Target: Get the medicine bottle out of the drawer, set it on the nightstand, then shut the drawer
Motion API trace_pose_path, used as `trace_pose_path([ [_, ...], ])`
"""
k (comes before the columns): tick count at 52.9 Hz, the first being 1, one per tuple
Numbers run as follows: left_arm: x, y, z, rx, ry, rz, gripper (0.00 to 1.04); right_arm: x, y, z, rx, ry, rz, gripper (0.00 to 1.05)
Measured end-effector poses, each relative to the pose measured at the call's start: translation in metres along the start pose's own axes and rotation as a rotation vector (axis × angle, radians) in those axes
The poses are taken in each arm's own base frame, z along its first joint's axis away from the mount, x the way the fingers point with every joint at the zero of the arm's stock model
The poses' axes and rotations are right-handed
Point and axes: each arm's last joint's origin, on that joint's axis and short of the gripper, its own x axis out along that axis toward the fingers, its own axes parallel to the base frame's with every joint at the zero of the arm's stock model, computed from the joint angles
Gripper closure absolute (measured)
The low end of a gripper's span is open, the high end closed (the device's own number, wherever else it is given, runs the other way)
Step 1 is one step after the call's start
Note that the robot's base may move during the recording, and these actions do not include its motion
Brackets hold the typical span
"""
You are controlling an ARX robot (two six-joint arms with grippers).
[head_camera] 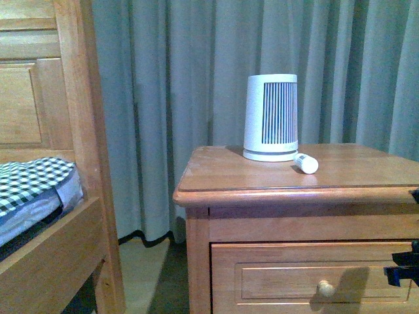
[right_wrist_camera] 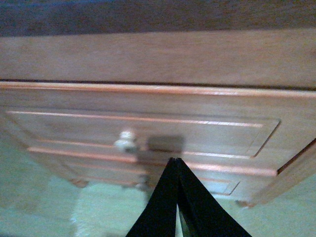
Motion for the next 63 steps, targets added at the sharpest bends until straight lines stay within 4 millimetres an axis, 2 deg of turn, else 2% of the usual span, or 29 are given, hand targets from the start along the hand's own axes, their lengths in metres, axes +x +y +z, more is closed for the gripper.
trace_pose_path([
  [7,0.0,0.0,0.0,0.0,0.0,0.0,0.07,-0.049,0.01,0.01,0.118,0.003,0.065,1.02],
  [13,0.0,0.0,0.0,0.0,0.0,0.0,0.07,-0.099,0.014,0.038,0.171,-0.07,0.125,1.02],
  [19,0.0,0.0,0.0,0.0,0.0,0.0,0.07,-0.15,0.018,0.064,0.149,-0.179,0.16,1.02],
  [22,0.0,0.0,0.0,0.0,0.0,0.0,0.07,-0.183,0.02,0.073,0.124,-0.248,0.169,0.94],
  [24,0.0,0.0,0.0,0.0,0.0,0.0,0.07,-0.199,0.021,0.075,0.11,-0.283,0.164,0.89],
  [26,0.0,0.0,0.0,0.0,0.0,0.0,0.07,-0.225,0.023,0.075,0.089,-0.336,0.161,0.8],
  [28,0.0,0.0,0.0,0.0,0.0,0.0,0.07,-0.238,0.025,0.074,0.074,-0.362,0.138,0.78],
  [32,0.0,0.0,0.0,0.0,0.0,0.0,0.07,-0.266,0.031,0.06,0.012,-0.384,-0.04,0.92],
  [36,0.0,0.0,0.0,0.0,0.0,0.0,0.07,-0.272,0.036,0.043,-0.036,-0.41,-0.085,1.03],
  [51,0.0,0.0,0.0,0.0,0.0,0.0,0.07,-0.239,0.036,-0.037,-0.077,-0.378,-0.093,1.02],
  [57,0.0,0.0,0.0,0.0,0.0,0.0,0.07,-0.234,0.037,-0.046,-0.075,-0.368,-0.099,1.02],
  [63,0.0,0.0,0.0,0.0,0.0,0.0,0.07,-0.234,0.048,-0.047,-0.084,-0.385,-0.09,1.02],
])
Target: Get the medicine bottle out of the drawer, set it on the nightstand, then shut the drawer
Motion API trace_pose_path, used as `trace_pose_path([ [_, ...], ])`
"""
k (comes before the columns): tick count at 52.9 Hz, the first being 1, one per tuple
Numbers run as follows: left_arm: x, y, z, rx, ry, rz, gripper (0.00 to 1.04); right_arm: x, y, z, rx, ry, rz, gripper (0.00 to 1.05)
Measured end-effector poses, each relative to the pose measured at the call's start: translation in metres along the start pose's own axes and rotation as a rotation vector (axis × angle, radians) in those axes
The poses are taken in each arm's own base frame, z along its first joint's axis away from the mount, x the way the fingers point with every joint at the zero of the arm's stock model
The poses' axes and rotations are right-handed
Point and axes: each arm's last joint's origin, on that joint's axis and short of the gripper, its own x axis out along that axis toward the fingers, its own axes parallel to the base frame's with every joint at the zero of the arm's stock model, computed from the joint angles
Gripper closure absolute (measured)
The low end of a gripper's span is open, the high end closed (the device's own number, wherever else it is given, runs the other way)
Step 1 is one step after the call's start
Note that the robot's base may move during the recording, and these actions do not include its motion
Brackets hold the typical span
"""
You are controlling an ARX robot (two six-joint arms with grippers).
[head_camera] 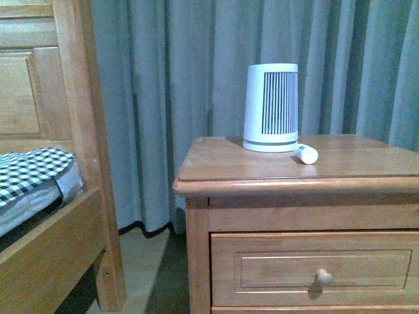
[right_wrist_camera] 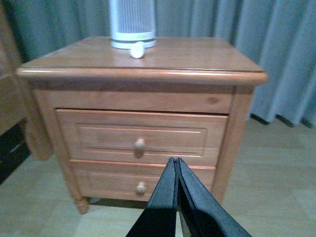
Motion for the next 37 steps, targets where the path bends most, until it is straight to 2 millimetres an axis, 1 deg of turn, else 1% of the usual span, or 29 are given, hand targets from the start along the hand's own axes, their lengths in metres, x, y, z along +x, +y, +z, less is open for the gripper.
trace_pose_path([
  [12,0.0,0.0,0.0,0.0,0.0,0.0,0.07,0.0,0.001,-0.008,0.0,0.006,0.0,1.02],
  [17,0.0,0.0,0.0,0.0,0.0,0.0,0.07,0.0,0.001,-0.015,0.0,0.002,0.001,1.02],
  [23,0.0,0.0,0.0,0.0,0.0,0.0,0.07,0.0,0.001,-0.015,-0.002,-0.002,0.0,1.01],
  [37,0.0,0.0,0.0,0.0,0.0,0.0,0.07,0.0,0.001,-0.015,-0.002,-0.003,0.0,0.56],
])
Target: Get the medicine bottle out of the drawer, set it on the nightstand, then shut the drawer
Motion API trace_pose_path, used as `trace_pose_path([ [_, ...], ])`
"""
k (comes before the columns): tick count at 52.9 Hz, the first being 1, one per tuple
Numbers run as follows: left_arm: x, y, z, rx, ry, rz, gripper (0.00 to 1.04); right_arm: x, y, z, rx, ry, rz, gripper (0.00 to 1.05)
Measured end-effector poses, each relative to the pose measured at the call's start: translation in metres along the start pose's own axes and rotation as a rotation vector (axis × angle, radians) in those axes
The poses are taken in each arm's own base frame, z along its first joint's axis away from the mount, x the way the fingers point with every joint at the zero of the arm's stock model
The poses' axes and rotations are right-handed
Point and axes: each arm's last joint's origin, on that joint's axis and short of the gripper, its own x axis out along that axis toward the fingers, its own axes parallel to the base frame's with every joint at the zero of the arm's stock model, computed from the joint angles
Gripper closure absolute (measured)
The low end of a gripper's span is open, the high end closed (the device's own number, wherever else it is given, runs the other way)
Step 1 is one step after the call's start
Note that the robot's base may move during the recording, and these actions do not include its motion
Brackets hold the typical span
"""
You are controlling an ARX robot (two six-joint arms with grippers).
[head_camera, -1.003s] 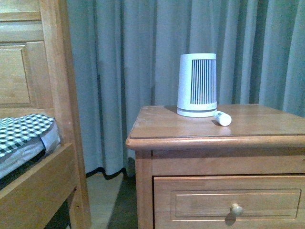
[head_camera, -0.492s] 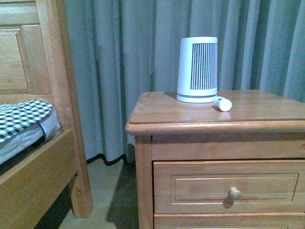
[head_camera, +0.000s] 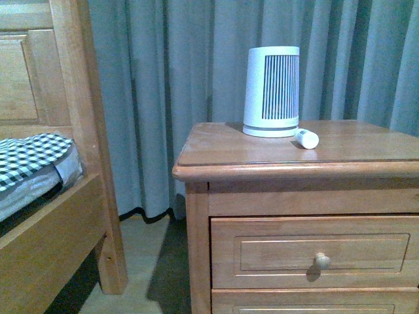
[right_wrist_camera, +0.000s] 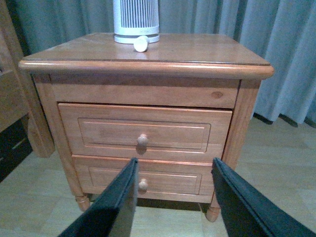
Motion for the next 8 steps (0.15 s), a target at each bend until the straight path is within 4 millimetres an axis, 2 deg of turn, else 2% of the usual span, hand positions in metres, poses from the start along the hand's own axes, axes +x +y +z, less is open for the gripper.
trace_pose_path([
  [8,0.0,0.0,0.0,0.0,0.0,0.0,0.07,0.0,0.0,0.0,0.0,0.0,0.0,0.31],
])
